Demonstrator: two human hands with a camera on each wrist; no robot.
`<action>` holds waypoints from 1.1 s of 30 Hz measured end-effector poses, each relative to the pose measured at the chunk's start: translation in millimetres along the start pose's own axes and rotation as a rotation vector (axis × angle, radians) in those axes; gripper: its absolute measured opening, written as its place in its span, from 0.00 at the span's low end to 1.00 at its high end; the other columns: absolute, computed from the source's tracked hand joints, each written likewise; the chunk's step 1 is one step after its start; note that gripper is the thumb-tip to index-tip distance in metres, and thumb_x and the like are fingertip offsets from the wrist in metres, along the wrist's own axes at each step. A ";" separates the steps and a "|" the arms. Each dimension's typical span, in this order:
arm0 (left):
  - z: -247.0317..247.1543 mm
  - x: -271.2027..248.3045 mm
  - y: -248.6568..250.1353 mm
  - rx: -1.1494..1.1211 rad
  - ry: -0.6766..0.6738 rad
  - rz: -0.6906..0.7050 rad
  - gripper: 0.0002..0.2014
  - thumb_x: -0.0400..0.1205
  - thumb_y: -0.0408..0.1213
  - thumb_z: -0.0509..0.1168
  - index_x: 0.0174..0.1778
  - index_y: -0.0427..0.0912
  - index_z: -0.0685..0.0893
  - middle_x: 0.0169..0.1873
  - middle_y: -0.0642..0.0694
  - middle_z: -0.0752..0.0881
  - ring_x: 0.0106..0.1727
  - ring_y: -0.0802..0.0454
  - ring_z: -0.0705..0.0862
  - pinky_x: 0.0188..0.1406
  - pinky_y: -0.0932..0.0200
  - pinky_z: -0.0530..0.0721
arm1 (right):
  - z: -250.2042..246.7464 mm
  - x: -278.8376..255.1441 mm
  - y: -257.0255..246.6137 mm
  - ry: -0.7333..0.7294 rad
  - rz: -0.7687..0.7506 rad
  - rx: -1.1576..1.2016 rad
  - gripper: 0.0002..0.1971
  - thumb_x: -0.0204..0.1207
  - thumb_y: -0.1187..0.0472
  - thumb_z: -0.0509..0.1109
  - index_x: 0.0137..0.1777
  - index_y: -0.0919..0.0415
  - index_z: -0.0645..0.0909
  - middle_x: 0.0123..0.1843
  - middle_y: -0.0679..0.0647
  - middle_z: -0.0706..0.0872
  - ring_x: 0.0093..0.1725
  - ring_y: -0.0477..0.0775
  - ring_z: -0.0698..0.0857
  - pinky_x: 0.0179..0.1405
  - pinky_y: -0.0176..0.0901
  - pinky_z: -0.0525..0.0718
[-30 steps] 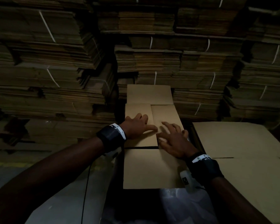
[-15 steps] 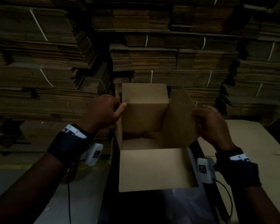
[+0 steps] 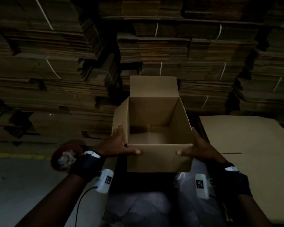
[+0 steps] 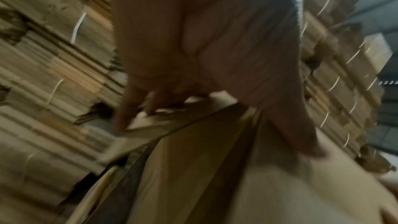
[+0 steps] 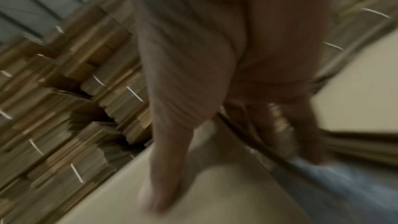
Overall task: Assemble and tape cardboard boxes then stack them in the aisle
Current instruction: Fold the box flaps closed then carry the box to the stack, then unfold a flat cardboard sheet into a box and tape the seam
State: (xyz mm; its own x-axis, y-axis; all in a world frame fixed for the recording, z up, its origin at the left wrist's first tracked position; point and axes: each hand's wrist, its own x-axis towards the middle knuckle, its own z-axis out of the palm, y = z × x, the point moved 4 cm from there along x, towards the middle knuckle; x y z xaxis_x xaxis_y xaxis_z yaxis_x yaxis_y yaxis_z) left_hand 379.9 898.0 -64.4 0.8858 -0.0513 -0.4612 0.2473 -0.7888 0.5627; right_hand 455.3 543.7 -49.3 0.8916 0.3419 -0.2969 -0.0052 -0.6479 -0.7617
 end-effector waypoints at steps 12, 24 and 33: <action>16.4 5.8 -4.5 -0.110 0.243 0.112 0.72 0.57 0.90 0.56 0.89 0.50 0.36 0.90 0.47 0.43 0.90 0.47 0.45 0.87 0.40 0.56 | 0.3 -6.4 -39.2 0.068 0.239 -0.424 0.64 0.63 0.36 0.85 0.90 0.55 0.47 0.80 0.64 0.75 0.74 0.67 0.79 0.67 0.55 0.81; 43.4 -61.1 -41.0 -0.118 0.722 -0.017 0.59 0.71 0.82 0.53 0.90 0.49 0.40 0.88 0.42 0.34 0.88 0.44 0.32 0.80 0.31 0.37 | 130.0 26.9 -178.7 -0.206 -0.223 -0.612 0.21 0.83 0.44 0.70 0.67 0.58 0.83 0.61 0.57 0.89 0.58 0.58 0.87 0.54 0.51 0.85; 88.9 -33.3 -46.1 -0.435 0.311 -0.179 0.46 0.78 0.78 0.48 0.84 0.47 0.64 0.85 0.36 0.62 0.86 0.37 0.57 0.82 0.34 0.59 | 141.2 30.1 -168.1 -0.176 -0.251 -0.406 0.05 0.84 0.55 0.72 0.49 0.52 0.87 0.28 0.37 0.86 0.29 0.32 0.82 0.29 0.32 0.74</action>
State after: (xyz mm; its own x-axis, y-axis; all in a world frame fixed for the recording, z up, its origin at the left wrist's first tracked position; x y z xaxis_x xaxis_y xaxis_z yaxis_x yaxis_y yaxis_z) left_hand 304.0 881.6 -136.0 0.8728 0.2952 -0.3887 0.4853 -0.4399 0.7556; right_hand 419.1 759.0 -11.5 0.7526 0.6080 -0.2530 0.4069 -0.7314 -0.5473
